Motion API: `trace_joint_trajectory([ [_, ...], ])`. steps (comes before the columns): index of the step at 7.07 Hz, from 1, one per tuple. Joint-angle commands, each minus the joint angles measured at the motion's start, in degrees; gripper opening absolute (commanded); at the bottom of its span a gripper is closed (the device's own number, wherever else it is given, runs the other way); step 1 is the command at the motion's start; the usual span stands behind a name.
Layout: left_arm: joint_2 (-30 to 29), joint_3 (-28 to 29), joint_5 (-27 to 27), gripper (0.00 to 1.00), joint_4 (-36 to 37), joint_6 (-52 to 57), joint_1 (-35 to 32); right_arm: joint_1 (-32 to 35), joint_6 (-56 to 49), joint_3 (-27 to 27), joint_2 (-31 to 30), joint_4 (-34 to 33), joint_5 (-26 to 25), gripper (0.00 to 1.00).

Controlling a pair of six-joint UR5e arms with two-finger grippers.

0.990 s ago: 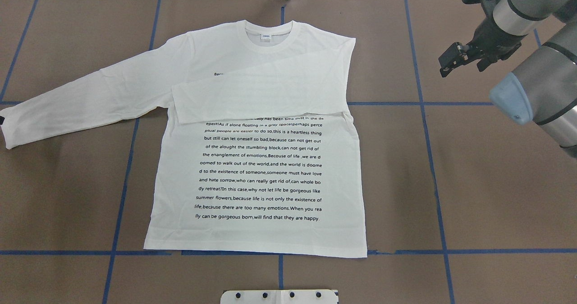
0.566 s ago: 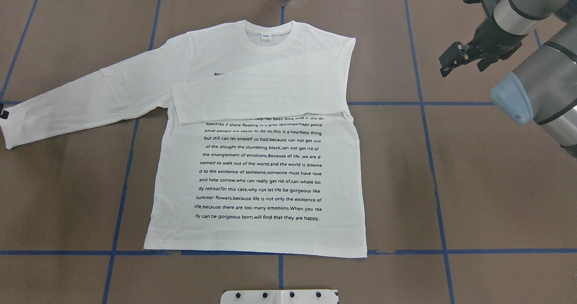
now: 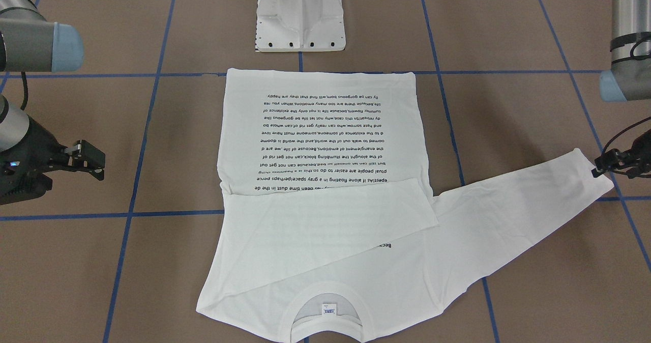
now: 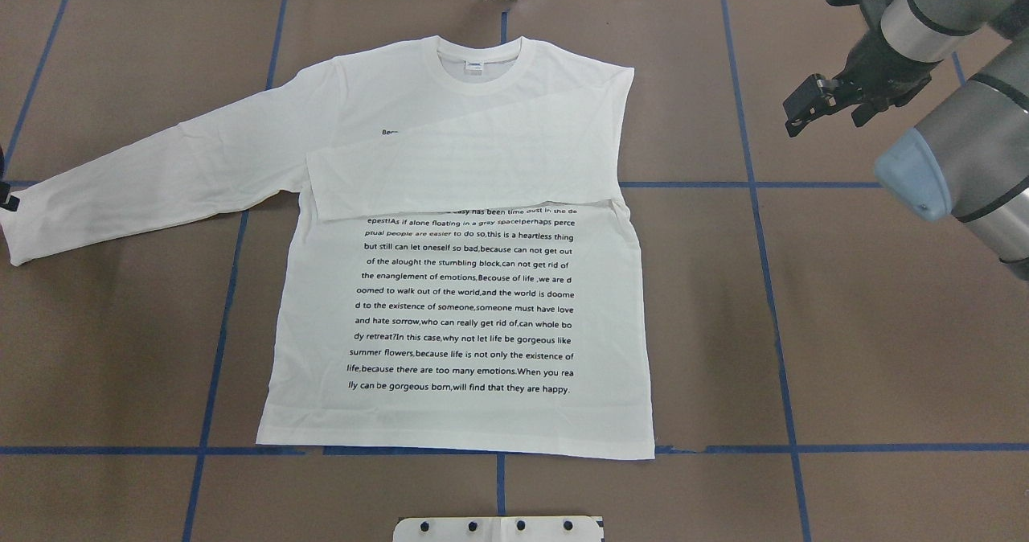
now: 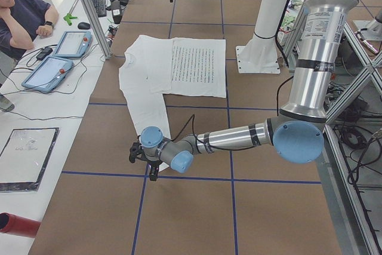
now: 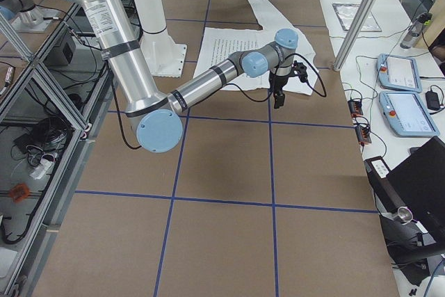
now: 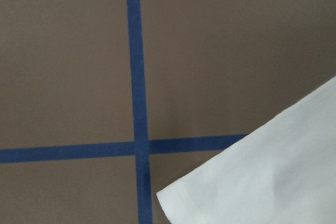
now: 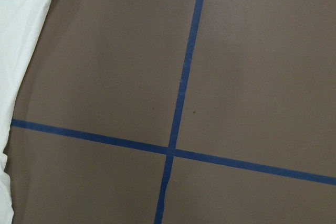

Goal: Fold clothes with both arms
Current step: 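Move the left gripper to the cuff of the other sleeve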

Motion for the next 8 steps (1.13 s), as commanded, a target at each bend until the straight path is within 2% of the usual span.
trace_joint_trajectory([
  [1,0.0,0.7,0.2,1.0,-1.5,-0.3,1.5,0.0,0.0,0.0,0.0,0.0,0.0,1.0],
  [3,0.1,0.8,0.2,0.99,-1.7,-0.2,1.7,0.0,0.0,0.0,0.0,0.0,0.1,1.0],
  [8,0.7,0.8,0.2,0.7,-2.4,-0.3,1.7,0.0,0.1,0.0,0.1,0.0,0.0,1.0],
])
